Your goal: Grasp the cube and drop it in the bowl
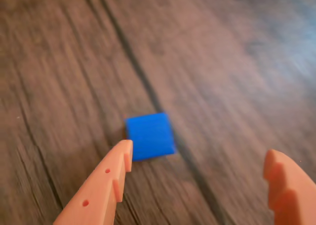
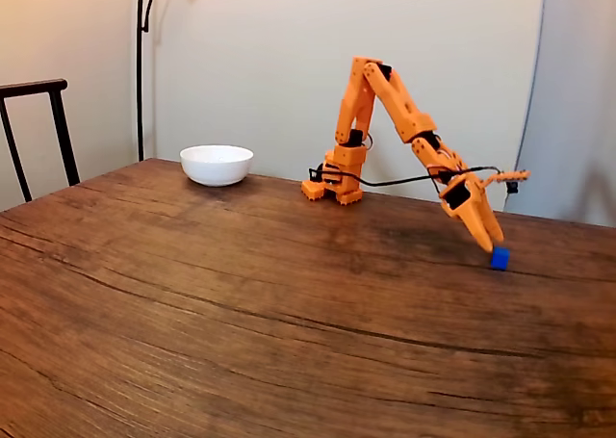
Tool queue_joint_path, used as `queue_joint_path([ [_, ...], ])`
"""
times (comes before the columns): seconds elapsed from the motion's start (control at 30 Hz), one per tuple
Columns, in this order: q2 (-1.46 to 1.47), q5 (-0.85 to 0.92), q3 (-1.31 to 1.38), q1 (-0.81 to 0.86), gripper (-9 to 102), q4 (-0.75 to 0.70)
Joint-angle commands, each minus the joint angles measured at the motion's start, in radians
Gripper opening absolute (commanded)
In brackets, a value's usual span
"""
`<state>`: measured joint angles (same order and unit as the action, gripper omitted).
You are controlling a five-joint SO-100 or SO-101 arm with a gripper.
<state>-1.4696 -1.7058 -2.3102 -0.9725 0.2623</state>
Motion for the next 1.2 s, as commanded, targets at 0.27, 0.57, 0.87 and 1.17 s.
queue_joint_path([
  [0.27,0.135,0.055,0.048,-0.038,38,0.175],
  [0.57,0.202,0.055,0.046,-0.06,38,0.276],
  [0.87,0.255,0.055,0.046,-0.066,38,0.353],
  [1.17,0.331,0.057,0.046,-0.063,37,0.454],
])
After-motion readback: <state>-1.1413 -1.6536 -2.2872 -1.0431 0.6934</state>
